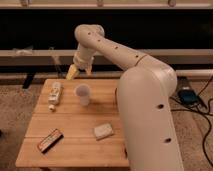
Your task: Place the ceramic cup in the ceramic bowl
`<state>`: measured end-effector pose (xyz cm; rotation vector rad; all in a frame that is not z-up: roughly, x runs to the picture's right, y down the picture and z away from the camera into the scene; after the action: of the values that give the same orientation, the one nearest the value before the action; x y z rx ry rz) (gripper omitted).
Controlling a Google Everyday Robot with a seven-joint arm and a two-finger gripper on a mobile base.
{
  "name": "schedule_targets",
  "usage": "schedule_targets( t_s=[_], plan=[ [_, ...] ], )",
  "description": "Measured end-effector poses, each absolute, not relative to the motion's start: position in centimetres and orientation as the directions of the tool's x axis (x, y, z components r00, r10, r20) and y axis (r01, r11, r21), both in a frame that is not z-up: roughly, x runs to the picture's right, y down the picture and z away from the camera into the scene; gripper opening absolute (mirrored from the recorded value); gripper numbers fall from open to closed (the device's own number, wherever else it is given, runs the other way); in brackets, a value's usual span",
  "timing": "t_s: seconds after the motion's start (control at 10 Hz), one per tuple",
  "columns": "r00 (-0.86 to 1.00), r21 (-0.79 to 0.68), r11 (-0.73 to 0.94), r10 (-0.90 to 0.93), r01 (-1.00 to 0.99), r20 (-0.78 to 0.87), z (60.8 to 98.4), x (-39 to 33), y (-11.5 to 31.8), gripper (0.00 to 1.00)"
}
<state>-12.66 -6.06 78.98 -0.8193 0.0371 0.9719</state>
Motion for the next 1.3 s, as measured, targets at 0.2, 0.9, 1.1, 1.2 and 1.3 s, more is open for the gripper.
schedule_targets(
  t_s=[0.2,0.9,1.1,1.2,1.3],
  plan=[
    [0.550,-0.564,0.268,0.723,-0.781,-0.418,78.9,-9.9,-4.9,0.80],
    [0.485,-0.434,0.269,0.695,-0.860,-0.531,82.0,-7.5,-2.5,0.80],
    [0.475,-0.403,0.279,0.686,-0.872,-0.552,83.9,-7.6,-2.0,0.80],
    [0.467,-0.388,0.282,0.686,-0.878,-0.558,84.4,-7.4,-1.9,0.80],
    [0.458,-0.371,0.284,0.688,-0.884,-0.563,85.0,-7.0,-1.9,0.80]
  ],
)
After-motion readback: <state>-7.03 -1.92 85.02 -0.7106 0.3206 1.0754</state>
